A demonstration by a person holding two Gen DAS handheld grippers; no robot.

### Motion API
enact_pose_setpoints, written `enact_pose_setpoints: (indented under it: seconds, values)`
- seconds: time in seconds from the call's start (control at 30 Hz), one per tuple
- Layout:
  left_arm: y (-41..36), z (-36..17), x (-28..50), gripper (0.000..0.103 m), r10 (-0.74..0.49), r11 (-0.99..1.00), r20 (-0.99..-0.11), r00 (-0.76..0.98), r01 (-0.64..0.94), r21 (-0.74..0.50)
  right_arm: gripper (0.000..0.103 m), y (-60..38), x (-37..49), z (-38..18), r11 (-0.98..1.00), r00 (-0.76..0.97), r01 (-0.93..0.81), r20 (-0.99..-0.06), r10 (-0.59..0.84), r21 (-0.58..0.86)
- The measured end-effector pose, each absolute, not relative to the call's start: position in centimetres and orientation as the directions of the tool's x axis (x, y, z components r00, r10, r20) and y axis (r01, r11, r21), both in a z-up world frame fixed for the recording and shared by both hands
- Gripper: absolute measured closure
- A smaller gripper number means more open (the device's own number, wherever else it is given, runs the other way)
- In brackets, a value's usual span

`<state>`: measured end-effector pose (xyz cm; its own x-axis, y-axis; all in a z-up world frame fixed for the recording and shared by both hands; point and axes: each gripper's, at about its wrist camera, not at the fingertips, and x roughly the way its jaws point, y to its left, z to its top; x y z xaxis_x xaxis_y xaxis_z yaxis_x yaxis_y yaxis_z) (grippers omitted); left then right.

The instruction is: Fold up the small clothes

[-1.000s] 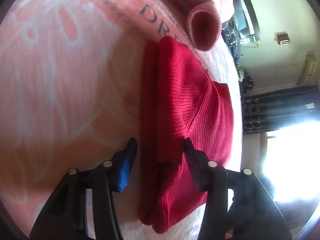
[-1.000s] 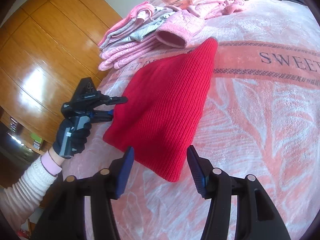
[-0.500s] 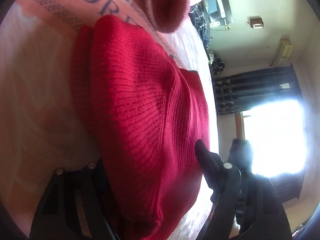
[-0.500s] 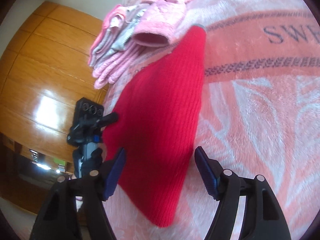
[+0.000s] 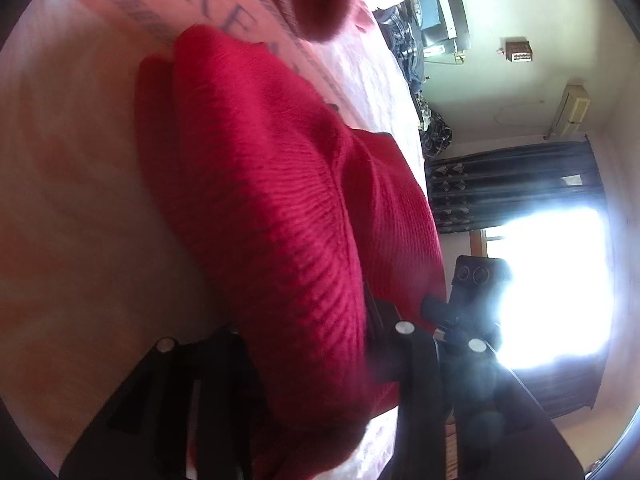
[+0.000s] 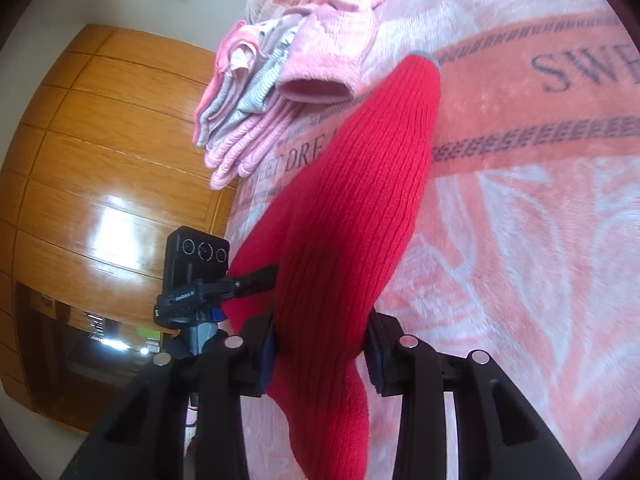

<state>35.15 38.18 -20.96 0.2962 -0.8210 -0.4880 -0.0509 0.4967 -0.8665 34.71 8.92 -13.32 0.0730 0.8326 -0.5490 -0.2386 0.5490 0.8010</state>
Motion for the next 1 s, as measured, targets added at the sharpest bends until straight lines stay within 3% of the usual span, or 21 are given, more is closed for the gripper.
enact_pose_setpoints:
  seconds: [0.33,0.57,0.63,0.7,0.87,0.93,1.0]
  values:
    - [25.6,-16.4,29.6,0.072,-0.836,0.533,-0.509,0.205,0.082,-0.842,0.067,-1.4,27.4,-9.1,0.619,0.108,-0.283,-0.617,0.779,0.732]
    - [19.4,-19.2,26.4,0.072,-0.816,0.573,-0.56,0.144,0.082,-0.815,0.066,-6.3,21.9,-14.8,0.661,0.08,-0.218,-0.662,0.745,0.718]
    - [18.6,-21.6,25.9,0.066,-0.783,0.618,-0.607,0.134,0.061,-0.784,0.063,-6.5,21.1,-16.8,0.712,0.082,-0.23,-0.716,0.694,0.664]
    - [18.6,-23.0,25.6,0.065,-0.805,0.582,-0.568,0.172,0.047,-0.812,0.062,-6.6,20.7,-18.0,0.708,0.106,-0.235,-0.707,0.699,0.666]
    - [17.1,-22.0,25.3,0.062,-0.769,0.632,-0.608,0.198,0.083,-0.771,0.053,-7.1,19.7,-16.7,0.714,0.144,-0.252,-0.704,0.695,0.653]
    - [16.2,-20.9,25.9,0.055,-0.758,0.646,-0.622,0.196,0.089,-0.758,0.045,-6.8,19.2,-16.3,0.717,0.151,-0.26,-0.706,0.692,0.647]
    - [15.2,-19.8,25.1,0.05,-0.736,0.673,-0.646,0.202,0.112,-0.731,0.045,-7.1,18.2,-15.9,0.717,0.149,-0.273,-0.709,0.69,0.641]
